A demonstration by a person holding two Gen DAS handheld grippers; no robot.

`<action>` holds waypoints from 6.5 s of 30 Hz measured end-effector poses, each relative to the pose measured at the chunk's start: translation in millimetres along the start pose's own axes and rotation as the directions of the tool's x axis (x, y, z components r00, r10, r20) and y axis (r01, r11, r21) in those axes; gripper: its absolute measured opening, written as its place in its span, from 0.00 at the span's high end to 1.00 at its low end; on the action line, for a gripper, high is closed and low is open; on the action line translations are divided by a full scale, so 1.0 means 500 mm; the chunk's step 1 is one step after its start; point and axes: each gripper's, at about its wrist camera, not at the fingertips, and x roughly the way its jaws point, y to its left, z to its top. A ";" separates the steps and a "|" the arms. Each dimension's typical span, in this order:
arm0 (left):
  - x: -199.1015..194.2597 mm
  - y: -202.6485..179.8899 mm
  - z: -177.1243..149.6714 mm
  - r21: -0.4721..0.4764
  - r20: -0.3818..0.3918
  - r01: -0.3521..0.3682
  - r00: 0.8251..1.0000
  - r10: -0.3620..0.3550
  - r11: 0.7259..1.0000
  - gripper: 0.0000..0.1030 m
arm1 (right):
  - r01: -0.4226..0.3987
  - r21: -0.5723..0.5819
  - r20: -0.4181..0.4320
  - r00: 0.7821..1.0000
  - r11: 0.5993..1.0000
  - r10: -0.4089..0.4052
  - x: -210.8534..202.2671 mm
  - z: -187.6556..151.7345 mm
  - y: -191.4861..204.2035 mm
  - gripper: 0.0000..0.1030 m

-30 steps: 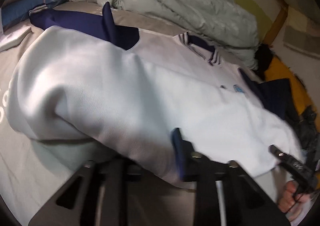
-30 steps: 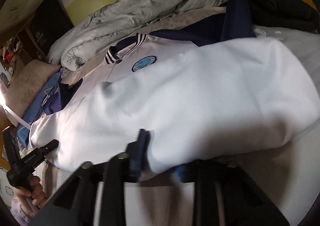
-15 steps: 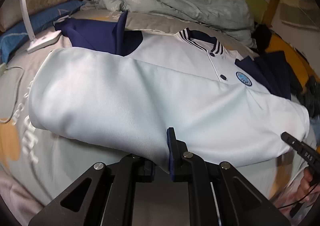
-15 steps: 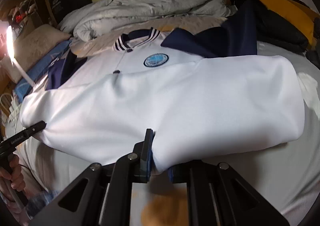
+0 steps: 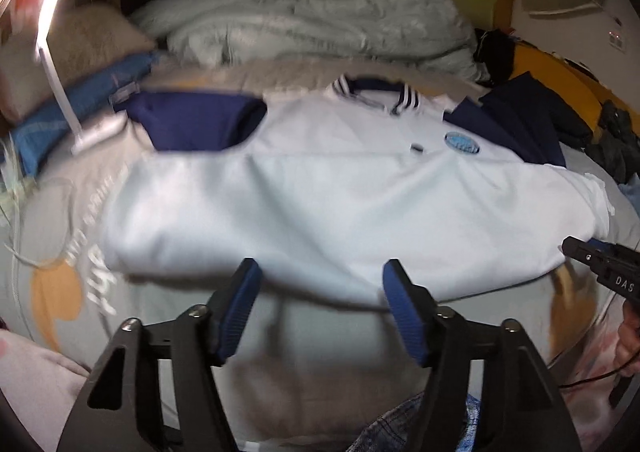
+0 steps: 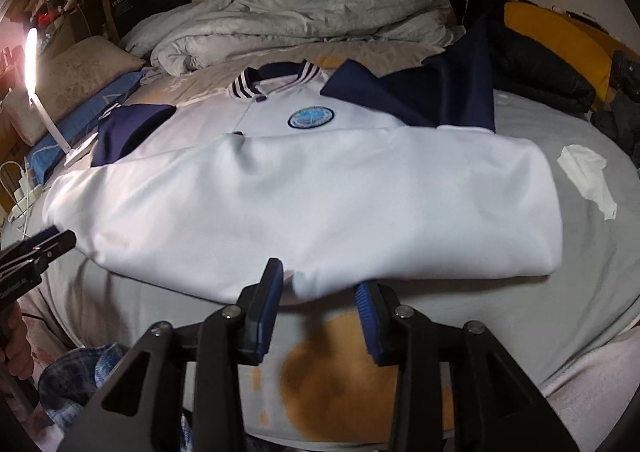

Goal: Fold large clothes

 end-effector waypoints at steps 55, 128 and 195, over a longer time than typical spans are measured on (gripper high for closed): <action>0.189 0.041 0.313 -0.073 0.242 0.035 0.970 -0.016 0.997 0.00 | 0.129 0.333 0.019 0.989 0.934 -0.144 0.277 0.462 -0.444 0.70; 0.148 -0.018 0.272 0.051 0.254 0.007 0.967 -0.020 0.999 0.00 | -0.120 0.380 0.079 0.992 0.917 0.098 0.287 0.329 -0.267 0.97; 0.145 -0.181 0.200 0.374 0.097 0.265 0.942 -0.322 0.889 0.56 | -0.328 -0.068 -0.077 0.943 0.942 0.323 0.180 0.223 0.040 0.96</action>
